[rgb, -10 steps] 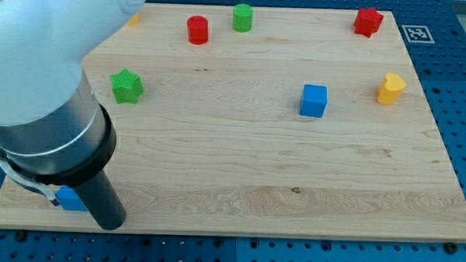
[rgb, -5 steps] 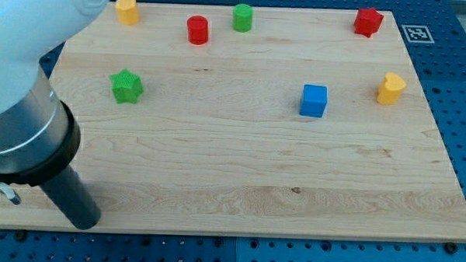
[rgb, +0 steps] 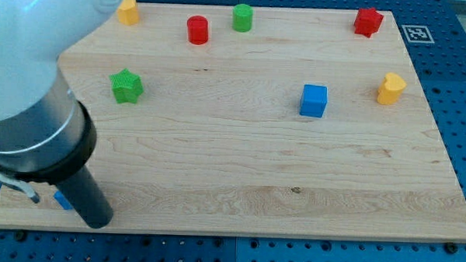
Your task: Nudge the blue triangle to left a bit
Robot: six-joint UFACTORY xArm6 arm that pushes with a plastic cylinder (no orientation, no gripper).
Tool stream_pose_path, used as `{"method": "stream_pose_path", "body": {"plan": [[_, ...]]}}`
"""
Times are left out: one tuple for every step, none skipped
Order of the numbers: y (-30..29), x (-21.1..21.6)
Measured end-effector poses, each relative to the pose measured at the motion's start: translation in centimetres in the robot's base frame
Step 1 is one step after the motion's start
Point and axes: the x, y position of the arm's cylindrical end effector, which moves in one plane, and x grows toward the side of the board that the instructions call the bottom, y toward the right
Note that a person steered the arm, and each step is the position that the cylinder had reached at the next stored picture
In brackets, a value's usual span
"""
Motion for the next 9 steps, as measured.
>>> {"method": "stream_pose_path", "body": {"plan": [[0.5, -0.5], [0.5, -0.7], [0.0, -0.7], [-0.9, -1.0], [-1.1, -1.7], [-1.2, -2.1], [-1.2, -2.1], [-1.4, -2.1], [-1.6, -2.1]]}}
